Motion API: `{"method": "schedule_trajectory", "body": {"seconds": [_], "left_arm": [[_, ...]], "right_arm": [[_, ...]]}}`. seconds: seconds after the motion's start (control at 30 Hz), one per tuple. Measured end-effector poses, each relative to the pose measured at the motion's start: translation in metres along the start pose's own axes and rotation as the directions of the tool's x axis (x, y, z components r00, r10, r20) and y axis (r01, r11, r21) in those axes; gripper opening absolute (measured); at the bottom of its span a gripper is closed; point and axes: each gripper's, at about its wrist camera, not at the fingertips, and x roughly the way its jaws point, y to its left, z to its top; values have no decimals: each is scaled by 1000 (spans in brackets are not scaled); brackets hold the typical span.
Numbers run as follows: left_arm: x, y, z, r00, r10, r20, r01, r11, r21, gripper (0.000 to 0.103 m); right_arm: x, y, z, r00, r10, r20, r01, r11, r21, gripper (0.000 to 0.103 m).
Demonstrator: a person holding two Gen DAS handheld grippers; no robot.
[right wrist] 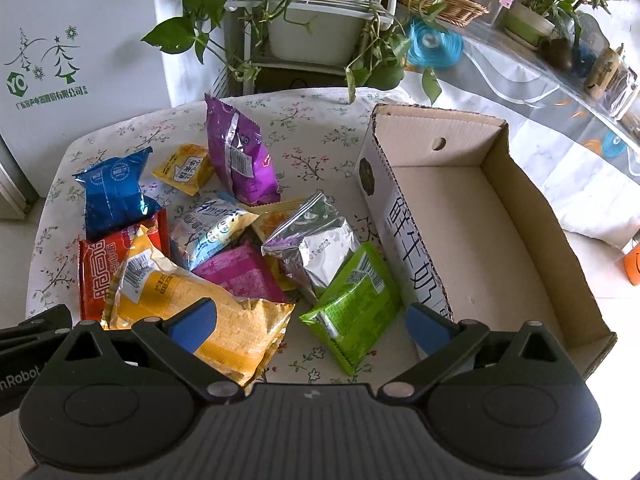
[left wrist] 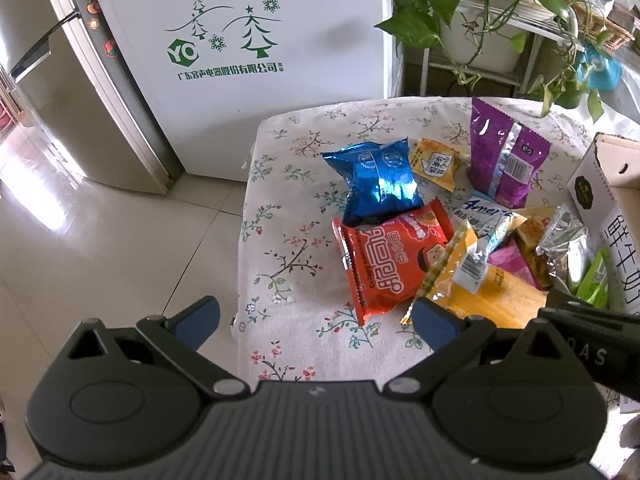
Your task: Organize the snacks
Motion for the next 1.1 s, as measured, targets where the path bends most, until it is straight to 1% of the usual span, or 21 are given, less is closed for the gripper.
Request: {"method": "schedule_trajectory", "body": {"seconds": [1.1], "left_arm": [[1,-1,-1,1000,12,7,-12,1000,6,101]], "right_arm": [[1,2,0,1000,-3,-7,3,1000,2,102]]}}
